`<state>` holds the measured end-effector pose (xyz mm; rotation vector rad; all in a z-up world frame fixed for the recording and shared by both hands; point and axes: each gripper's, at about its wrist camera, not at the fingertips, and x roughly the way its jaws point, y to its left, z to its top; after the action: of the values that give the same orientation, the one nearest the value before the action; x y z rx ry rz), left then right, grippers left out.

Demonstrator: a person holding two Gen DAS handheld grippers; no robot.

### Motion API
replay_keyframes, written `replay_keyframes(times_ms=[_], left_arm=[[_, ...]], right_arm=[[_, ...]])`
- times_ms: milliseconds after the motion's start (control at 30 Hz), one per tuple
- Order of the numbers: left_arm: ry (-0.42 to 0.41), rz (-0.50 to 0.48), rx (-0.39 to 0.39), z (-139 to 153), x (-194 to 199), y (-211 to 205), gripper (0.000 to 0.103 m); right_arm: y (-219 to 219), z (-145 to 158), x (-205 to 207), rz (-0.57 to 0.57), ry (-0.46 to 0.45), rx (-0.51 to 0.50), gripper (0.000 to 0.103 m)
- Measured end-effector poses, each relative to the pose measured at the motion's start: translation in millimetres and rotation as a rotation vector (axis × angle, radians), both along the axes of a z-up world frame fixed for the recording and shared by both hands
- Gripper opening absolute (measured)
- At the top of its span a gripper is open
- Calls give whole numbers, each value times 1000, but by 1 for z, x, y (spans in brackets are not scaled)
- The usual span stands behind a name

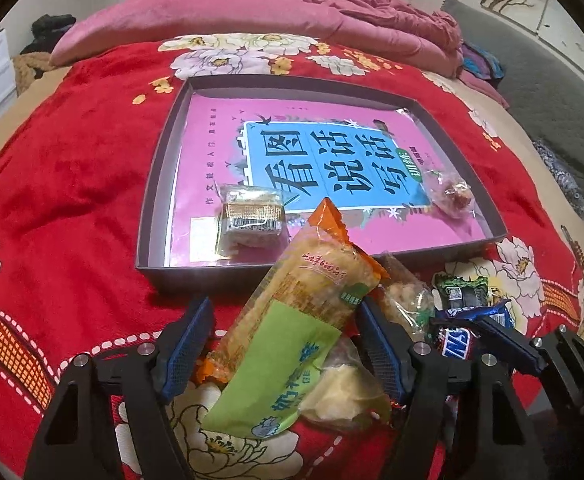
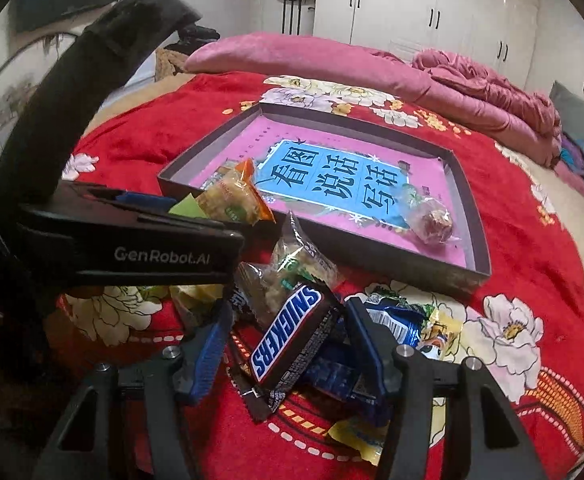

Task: Organize snacks
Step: 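Grasp the green-labelled bread bag with the left tool while the right tool grasps a Snickers bar, then lift the bread bag with the left tool while the right tool lifts the Snickers bar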

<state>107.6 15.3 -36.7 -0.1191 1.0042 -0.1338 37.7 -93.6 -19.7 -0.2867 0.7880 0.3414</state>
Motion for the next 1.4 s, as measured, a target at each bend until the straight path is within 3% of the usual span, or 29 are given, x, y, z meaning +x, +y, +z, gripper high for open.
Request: replay_keyframes(times_ms=[67,200,467,600,733,1133,1300,1400], left_arm=[[4,-1,1,-1,0,0,72],[9,-8,4,-2,1,-3,63],[-25,-20,-3,4,-3,-5,52],[-65,-19,-28,12,-8,-2,49],[-88,-19,-38,17,-9,-1,48],[-55,-16,-36,12,-7,-1,48],[-51,-15,-38,11,-6,-1,48],[-48,-15,-39,10,-6,-1,48]], right_arm=[[1,-1,1,-15,-20,-34,36],[-8,2,5,-17,-7,19,30],[-44,13,14,-54,53,249,20],[-52,19,15,-58,46,302,17],[-53,22,14,-57,37,312,17],[-47,9,19,-36,112,320,19],[-38,2,18,-15,148,292,31],[-25,-5,15,18,175,239,33]])
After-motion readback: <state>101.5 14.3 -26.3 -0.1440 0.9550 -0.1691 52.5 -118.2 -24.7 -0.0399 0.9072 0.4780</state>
